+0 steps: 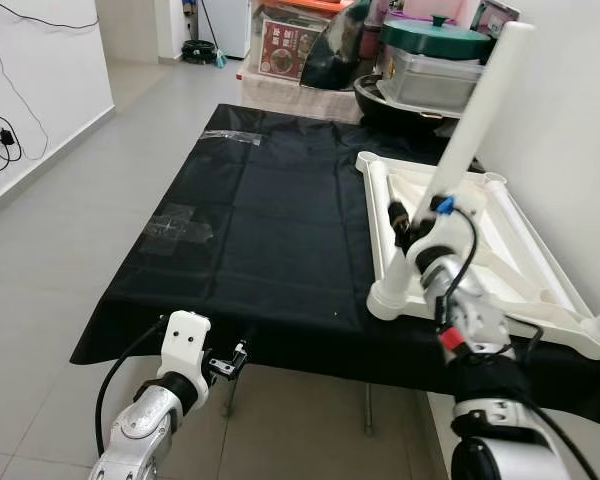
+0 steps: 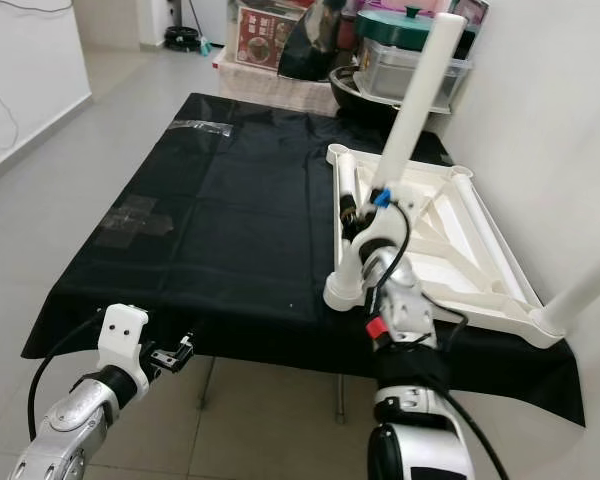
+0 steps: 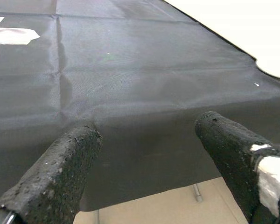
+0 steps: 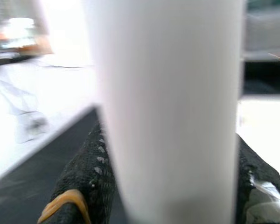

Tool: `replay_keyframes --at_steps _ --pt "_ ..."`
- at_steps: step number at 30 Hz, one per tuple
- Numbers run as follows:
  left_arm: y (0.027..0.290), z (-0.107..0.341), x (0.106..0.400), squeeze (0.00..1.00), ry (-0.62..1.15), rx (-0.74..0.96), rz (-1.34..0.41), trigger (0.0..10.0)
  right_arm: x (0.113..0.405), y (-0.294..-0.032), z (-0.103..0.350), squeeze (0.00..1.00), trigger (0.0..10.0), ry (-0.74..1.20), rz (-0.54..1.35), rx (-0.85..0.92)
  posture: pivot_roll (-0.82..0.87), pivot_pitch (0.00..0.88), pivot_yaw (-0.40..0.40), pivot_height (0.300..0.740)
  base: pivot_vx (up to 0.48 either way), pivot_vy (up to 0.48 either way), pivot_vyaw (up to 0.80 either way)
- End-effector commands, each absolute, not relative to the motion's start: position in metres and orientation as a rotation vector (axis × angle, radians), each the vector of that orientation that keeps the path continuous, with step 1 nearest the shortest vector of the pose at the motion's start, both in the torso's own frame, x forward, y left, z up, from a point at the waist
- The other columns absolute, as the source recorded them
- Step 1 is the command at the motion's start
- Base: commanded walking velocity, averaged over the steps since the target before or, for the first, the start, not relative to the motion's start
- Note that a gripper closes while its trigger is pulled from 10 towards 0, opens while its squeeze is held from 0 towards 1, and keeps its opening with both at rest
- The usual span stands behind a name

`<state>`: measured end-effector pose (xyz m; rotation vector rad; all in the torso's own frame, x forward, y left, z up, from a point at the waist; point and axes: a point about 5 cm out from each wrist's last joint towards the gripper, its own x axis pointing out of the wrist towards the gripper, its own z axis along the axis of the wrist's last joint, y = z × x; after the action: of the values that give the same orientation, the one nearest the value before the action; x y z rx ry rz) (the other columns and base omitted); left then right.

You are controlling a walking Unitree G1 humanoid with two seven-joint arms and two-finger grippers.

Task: Building children table

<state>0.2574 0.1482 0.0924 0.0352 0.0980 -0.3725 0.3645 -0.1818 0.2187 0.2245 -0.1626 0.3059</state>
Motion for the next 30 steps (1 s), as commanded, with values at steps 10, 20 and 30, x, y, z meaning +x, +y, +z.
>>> replay_keyframes --at_steps 10,20,30 --pt "0.147 0.092 0.258 0.00 0.095 0.044 -0.379 10.0 0.351 -0.165 0.198 0.00 0.0 0.005 0.757 0.152 0.06 0.000 -0.156 0.740 0.000 0.000 0.00" --pt "0.147 0.092 0.257 0.00 0.098 0.043 -0.383 10.0 0.374 -0.210 0.174 0.00 0.0 0.106 0.015 0.110 0.07 0.000 -0.152 0.740 0.000 0.000 0.00" --pt "0.146 0.091 0.257 0.00 0.102 0.039 -0.387 10.0 0.336 -0.234 0.151 0.00 0.0 0.157 -0.505 0.011 0.05 0.000 -0.147 0.740 0.000 0.000 0.00"
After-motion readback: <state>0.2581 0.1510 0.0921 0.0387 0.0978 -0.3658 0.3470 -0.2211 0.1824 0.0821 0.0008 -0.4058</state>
